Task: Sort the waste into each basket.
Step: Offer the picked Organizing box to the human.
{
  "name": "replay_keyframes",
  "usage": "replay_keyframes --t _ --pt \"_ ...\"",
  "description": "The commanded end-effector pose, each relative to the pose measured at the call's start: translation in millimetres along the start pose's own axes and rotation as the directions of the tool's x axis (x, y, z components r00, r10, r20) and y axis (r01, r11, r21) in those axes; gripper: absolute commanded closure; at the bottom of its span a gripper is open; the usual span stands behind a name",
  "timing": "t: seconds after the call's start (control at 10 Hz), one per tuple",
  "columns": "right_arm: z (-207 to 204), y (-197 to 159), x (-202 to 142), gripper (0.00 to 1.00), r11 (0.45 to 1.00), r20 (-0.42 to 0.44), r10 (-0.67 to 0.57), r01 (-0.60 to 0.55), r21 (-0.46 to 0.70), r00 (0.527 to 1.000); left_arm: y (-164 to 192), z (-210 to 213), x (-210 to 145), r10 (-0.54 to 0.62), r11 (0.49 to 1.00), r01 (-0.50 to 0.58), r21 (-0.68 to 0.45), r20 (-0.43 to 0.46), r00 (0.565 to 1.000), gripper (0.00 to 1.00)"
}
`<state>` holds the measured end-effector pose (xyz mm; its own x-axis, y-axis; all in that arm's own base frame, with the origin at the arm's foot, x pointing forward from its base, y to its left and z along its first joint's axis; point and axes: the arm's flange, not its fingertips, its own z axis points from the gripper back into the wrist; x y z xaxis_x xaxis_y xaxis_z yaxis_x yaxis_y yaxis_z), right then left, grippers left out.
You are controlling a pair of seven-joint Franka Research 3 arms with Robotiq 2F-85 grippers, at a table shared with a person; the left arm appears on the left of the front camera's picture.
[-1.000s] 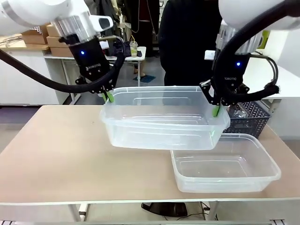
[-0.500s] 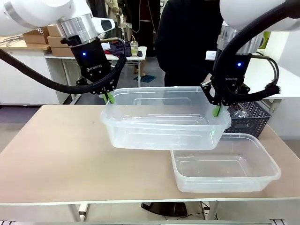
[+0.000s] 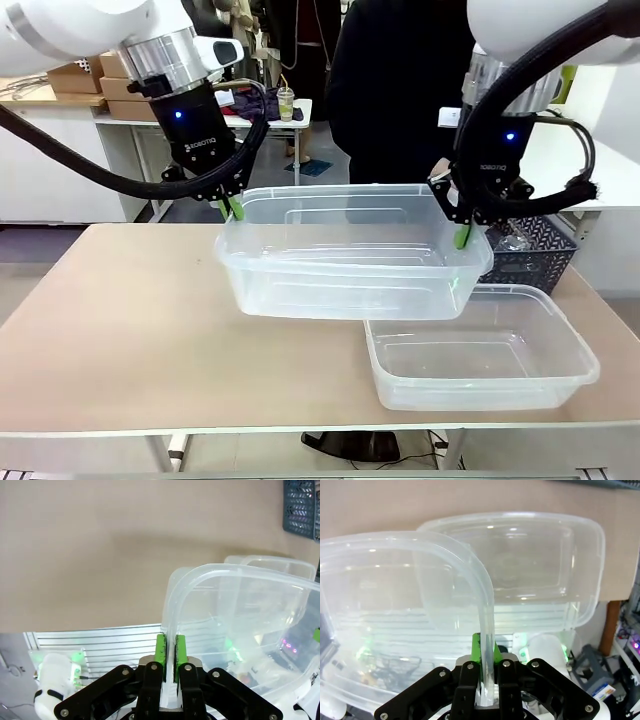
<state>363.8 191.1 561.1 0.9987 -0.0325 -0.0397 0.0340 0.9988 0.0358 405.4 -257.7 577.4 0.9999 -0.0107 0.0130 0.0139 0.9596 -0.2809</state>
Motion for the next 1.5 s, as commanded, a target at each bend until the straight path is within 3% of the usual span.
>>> replay_keyframes --t 0.0,1.4 --pt "1.7 1.0 -2.1 0.95 1.0 0.0 0.005 -0.005 -0.001 1.0 -0.3 5.2 -0.4 -0.001 1.0 0.001 -0.007 0.009 1.0 0.91" --pt "1.7 1.0 -2.1 0.95 1.0 0.0 0.005 -0.005 -0.001 1.0 -0.3 5.2 -0.4 -0.001 1.0 0.001 -0.007 0.009 1.0 0.91"
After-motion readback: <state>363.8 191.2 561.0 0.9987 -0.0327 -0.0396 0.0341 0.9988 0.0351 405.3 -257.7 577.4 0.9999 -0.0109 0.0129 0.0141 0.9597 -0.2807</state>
